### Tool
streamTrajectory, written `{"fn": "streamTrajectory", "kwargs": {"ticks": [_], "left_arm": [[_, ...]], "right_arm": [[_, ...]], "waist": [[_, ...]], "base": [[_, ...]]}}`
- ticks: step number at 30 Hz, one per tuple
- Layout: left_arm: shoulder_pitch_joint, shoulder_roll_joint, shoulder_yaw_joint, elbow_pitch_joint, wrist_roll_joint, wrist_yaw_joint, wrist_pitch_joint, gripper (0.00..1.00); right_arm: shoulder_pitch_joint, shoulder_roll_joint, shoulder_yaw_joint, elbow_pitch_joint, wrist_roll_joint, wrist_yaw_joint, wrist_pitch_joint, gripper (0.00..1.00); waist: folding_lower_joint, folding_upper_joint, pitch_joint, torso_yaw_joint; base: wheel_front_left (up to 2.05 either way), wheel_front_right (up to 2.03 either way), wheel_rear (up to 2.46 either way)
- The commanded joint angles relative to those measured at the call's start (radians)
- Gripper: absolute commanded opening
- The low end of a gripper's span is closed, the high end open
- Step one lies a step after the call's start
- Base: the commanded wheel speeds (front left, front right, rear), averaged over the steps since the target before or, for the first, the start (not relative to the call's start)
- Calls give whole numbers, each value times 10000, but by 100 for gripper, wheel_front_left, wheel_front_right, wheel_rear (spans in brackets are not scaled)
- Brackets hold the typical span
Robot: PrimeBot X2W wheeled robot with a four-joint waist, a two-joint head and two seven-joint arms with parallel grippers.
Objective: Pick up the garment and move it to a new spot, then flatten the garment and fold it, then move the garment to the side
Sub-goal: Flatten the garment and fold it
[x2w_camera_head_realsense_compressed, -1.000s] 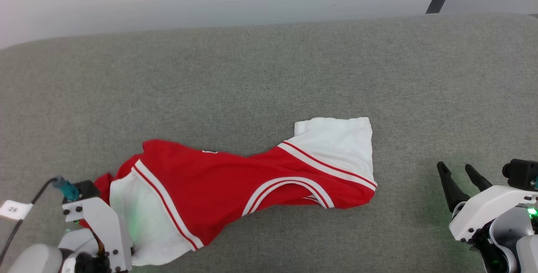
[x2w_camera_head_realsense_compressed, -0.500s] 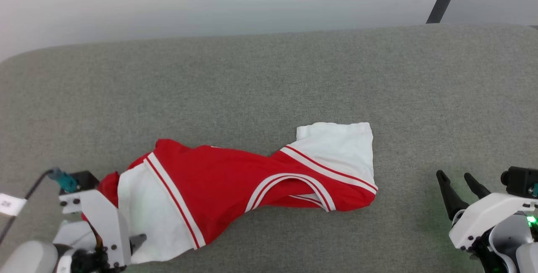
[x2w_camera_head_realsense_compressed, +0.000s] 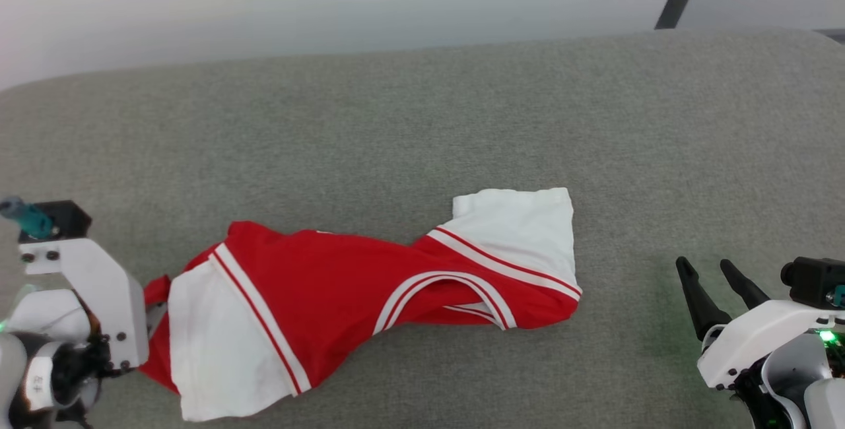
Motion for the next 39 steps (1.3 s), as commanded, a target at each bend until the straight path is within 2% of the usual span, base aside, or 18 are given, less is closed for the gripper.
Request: {"fn": "streamTrajectory", "kwargs": {"ticks": [1, 11, 19, 20, 21, 29, 39], "left_arm": [[-85, 59, -20, 220, 54, -107, -74, 100], [-305, 224, -318, 1830, 363, -517, -364, 100], [-414, -232, -541, 2888, -71, -825, -198, 100], [-463, -301, -576, 2999, -142, -929, -199, 26], [-532, -373, -566, 3088, -190, -992, -301, 0], [-1202, -201, -606, 3608, -67, -1547, -655, 0], [-2569, 340, -607, 3189, 446, -2138, -1183, 0]], "right_arm": [[-74, 24, 62, -91, 69, -6, -71, 100], [-12, 96, 105, -794, 241, -6, -16, 100], [92, 125, 2, -1131, 305, -6, 115, 100], [87, 130, -7, -1155, 292, -6, 140, 100], [77, 134, -15, -1182, 277, -6, 169, 100], [71, 157, -40, -1316, 208, -6, 209, 100], [71, 179, -62, -1386, 198, -6, 224, 100]], "waist": [[0, 0, 145, -174], [0, 0, 535, -579], [0, 0, 713, -633], [0, 0, 729, -629], [0, 0, 748, -623], [0, 0, 788, -614], [0, 0, 836, -650]], "base": [[0, 0, 0], [0, 0, 0], [0, 0, 0], [0, 0, 0], [0, 0, 0], [0, 0, 0], [0, 0, 0]]}}
